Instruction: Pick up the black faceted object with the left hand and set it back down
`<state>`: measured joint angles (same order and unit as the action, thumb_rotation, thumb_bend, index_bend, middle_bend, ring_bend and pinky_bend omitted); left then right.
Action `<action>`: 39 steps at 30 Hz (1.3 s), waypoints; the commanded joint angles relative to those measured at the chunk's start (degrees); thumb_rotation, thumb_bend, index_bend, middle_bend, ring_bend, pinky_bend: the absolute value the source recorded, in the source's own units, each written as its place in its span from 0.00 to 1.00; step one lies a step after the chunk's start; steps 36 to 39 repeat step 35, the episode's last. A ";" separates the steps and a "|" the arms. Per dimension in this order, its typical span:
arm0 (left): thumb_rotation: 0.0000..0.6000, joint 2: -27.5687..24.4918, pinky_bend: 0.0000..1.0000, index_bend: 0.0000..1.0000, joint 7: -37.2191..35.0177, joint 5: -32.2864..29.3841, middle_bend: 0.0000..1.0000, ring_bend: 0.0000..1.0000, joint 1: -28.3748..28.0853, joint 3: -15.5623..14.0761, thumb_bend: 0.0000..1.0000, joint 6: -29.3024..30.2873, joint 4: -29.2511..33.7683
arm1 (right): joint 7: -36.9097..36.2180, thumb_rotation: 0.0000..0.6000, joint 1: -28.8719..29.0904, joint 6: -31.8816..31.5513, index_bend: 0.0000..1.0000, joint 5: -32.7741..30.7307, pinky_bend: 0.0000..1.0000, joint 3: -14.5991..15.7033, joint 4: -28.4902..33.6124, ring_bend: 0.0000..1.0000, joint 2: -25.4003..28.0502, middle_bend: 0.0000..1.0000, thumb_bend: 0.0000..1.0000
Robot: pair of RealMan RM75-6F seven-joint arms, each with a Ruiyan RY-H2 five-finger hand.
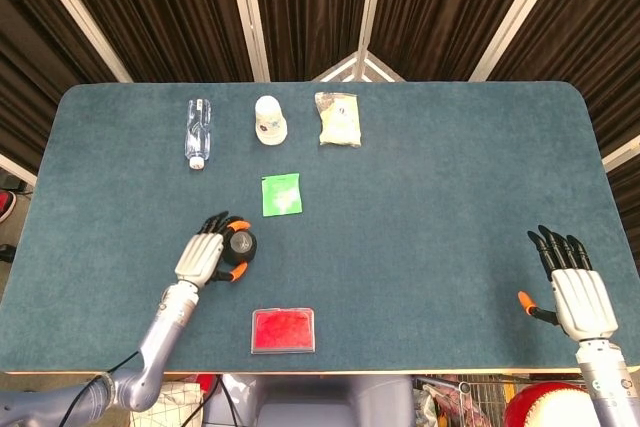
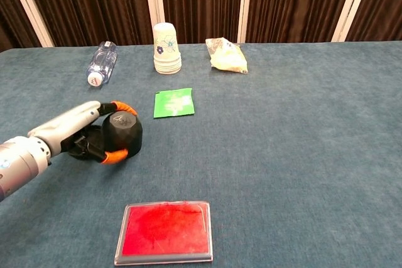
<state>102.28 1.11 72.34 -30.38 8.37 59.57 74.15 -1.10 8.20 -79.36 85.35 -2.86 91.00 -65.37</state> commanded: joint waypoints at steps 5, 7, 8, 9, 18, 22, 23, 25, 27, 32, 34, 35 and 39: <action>1.00 -8.04 0.00 0.12 -3.79 7.48 0.00 0.00 -0.03 -1.49 0.37 2.82 13.36 | 0.15 1.00 0.28 0.44 0.05 0.26 0.01 0.14 -0.08 0.06 -0.29 0.02 0.29; 1.00 -10.32 0.00 0.12 -4.09 8.34 0.00 0.00 0.23 -1.33 0.37 3.75 17.26 | 0.24 1.00 0.10 0.19 0.05 0.46 0.01 0.31 0.11 0.06 -0.16 0.02 0.29; 1.00 -11.27 0.00 0.12 -4.07 8.71 0.00 0.00 0.34 -1.11 0.37 4.34 18.82 | 0.32 1.00 0.06 0.11 0.05 0.52 0.01 0.35 0.17 0.06 -0.12 0.02 0.29; 1.00 -12.31 0.00 0.12 -4.04 9.14 0.00 0.00 0.49 -0.79 0.37 5.09 20.32 | 0.38 1.00 0.02 0.00 0.05 0.57 0.01 0.35 0.25 0.06 -0.09 0.02 0.29; 1.00 -25.14 0.00 0.12 1.40 13.57 0.00 0.00 4.84 -2.15 0.37 12.42 26.97 | 0.09 1.00 0.19 0.04 0.05 0.36 0.01 0.07 0.00 0.06 -0.26 0.02 0.29; 1.00 -31.40 0.00 0.14 15.72 17.48 0.01 0.00 12.90 -5.58 0.38 24.78 24.71 | 0.63 1.00 0.00 -0.85 0.05 0.65 0.01 -0.13 -0.07 0.06 -0.32 0.02 0.29; 1.00 -31.54 0.00 0.15 19.18 17.59 0.03 0.00 15.23 -5.93 0.38 28.40 23.03 | 1.18 1.00 -0.08 -1.22 0.05 0.65 0.01 -0.26 -0.20 0.06 -0.39 0.02 0.29; 1.00 -30.40 0.00 0.17 22.33 16.52 0.07 0.00 19.96 -5.88 0.38 35.59 19.51 | 2.66 1.00 -0.30 -1.98 0.05 0.46 0.01 -0.55 -0.42 0.06 -0.65 0.02 0.29; 1.00 -29.73 0.00 0.19 19.28 15.86 0.12 0.00 22.57 -5.86 0.38 39.09 15.81 | 3.78 1.00 -0.39 -2.29 0.05 0.32 0.01 -0.67 -0.50 0.06 -0.87 0.02 0.29; 1.00 -29.78 0.00 0.23 13.76 13.65 0.16 0.00 25.01 -4.96 0.41 40.61 11.40 | 5.70 1.00 -0.55 -3.12 0.05 -0.08 0.01 -1.19 -0.59 0.06 -1.26 0.02 0.29; 1.00 -29.87 0.00 0.24 14.45 14.58 0.17 0.00 25.21 -4.61 0.41 41.70 10.11 | 6.06 1.00 -0.66 -3.29 0.05 -0.19 0.01 -1.23 -0.74 0.06 -1.36 0.02 0.29; 1.00 -29.67 0.00 0.24 14.57 14.43 0.17 0.00 25.47 -4.51 0.41 41.88 9.81 | 6.17 1.00 -0.69 -3.21 0.05 -0.41 0.01 -1.25 -0.78 0.06 -1.35 0.02 0.29; 1.00 -29.67 0.00 0.24 14.57 14.43 0.17 0.00 25.47 -4.51 0.41 41.88 9.81 | 6.17 1.00 -0.69 -3.21 0.05 -0.41 0.01 -1.25 -0.78 0.06 -1.35 0.02 0.29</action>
